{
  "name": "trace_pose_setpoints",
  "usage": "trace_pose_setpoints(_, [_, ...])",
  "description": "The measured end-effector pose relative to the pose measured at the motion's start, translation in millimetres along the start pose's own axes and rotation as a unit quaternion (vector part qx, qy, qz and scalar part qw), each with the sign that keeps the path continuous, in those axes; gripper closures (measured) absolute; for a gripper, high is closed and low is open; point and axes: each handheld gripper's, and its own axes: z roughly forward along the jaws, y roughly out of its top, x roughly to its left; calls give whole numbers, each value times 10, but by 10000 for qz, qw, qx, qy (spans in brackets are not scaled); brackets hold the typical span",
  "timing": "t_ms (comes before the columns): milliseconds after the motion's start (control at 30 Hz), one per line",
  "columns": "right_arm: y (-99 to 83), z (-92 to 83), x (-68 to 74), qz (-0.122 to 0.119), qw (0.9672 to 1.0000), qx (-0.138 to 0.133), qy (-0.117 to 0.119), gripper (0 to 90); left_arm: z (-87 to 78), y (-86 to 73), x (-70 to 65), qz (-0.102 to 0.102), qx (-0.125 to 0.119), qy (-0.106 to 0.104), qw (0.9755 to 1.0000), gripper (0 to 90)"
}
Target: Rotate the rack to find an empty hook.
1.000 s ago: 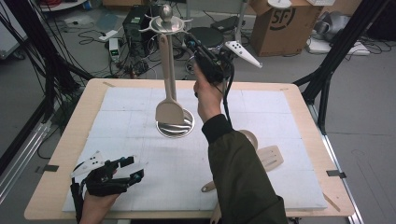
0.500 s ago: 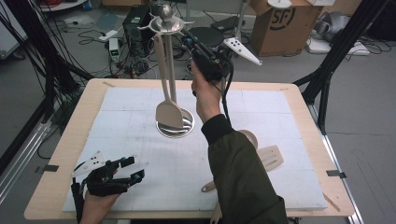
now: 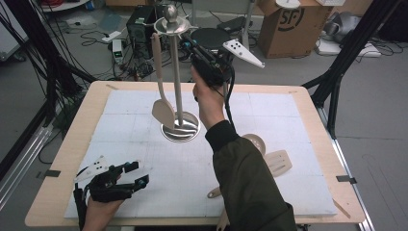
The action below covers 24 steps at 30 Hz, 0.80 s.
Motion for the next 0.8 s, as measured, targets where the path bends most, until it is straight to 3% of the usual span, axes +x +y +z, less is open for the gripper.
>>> trace_pose_setpoints(233, [-5,-4,19,36,10000,39,48,890,-6,-1,-1,-9,-17,13,10000,260])
trace_pose_setpoints(433, [7,-56,-13,121,9999,120,-3,723,-1,3,-2,34,-9,5,10000,260])
trace_pose_setpoints(600, [4,-109,-44,37,9998,118,130,511,10,0,-9,27,6,-7,10000,260])
trace_pose_setpoints(800, [0,-183,-65,-102,9996,205,185,428,21,-5,-8,47,44,-20,10000,260])
